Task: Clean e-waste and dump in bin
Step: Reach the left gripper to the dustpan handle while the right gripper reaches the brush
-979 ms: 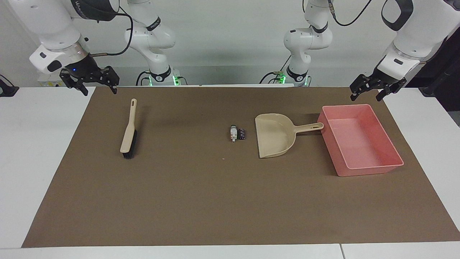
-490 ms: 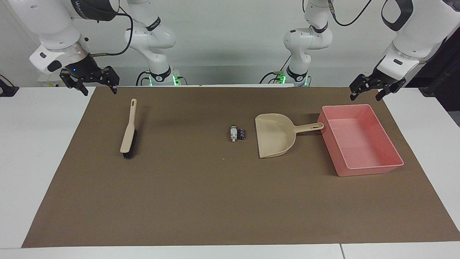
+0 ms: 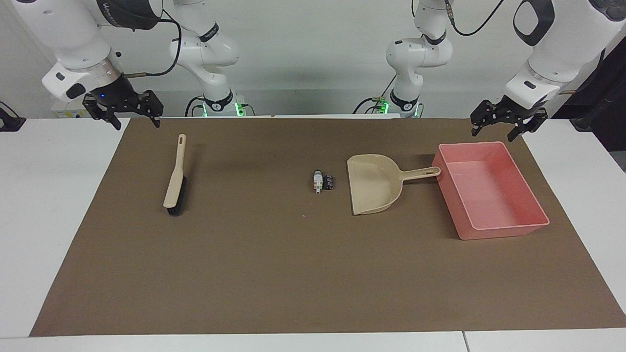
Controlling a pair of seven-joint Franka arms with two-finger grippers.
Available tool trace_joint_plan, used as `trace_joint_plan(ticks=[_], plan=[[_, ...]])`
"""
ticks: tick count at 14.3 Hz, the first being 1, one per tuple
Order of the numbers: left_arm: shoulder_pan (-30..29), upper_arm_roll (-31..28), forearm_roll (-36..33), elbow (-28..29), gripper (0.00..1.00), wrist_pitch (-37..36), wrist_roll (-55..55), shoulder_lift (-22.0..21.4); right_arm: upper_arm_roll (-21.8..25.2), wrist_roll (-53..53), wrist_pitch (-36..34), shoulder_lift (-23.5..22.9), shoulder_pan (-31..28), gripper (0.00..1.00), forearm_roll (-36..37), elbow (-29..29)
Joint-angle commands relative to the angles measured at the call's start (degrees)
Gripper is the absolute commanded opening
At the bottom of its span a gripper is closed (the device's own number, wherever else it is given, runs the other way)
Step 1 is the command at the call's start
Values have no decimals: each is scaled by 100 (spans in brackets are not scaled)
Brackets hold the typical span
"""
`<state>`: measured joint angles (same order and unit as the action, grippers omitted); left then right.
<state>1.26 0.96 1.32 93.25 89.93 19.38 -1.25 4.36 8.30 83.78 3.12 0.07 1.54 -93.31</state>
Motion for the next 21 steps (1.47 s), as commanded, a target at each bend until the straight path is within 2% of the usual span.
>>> trace_joint_plan(ticks=[1,2,4,6,8,11,12,13,15,18,21], plan=[[163,18,-70,439,99,384,1116,-296,-6,136,86,224,-77,99,-92,-344],[243,19,-70,509,98,446,1486,-314,-6,136,103,363,-103,99,-92,-606],[357,19,-70,921,98,752,2591,-498,21,171,715,863,-147,99,-101,-1702],[446,10,-70,1421,99,1087,4137,-744,29,285,1401,1382,-139,99,-92,-2845],[463,18,-70,1783,99,1184,5090,-885,38,295,1781,1647,-147,99,-92,-3542],[603,27,-44,2072,98,1438,5568,-754,47,303,1835,1595,-235,99,-92,-3869],[682,27,-44,2266,98,1718,5620,-701,47,364,2070,1586,-296,99,-84,-4079],[796,27,-35,2337,98,1869,5691,-466,47,600,2412,1560,-410,99,-92,-4342],[1025,27,-26,2529,98,2106,5630,-183,47,796,2861,1324,-612,99,-84,-4520],[1324,19,-26,3382,98,3290,5375,-209,47,682,3100,1095,-640,99,-84,-4634],[1324,19,-26,3656,98,3558,5384,-182,47,602,3320,998,-640,96,-92,-4722]])
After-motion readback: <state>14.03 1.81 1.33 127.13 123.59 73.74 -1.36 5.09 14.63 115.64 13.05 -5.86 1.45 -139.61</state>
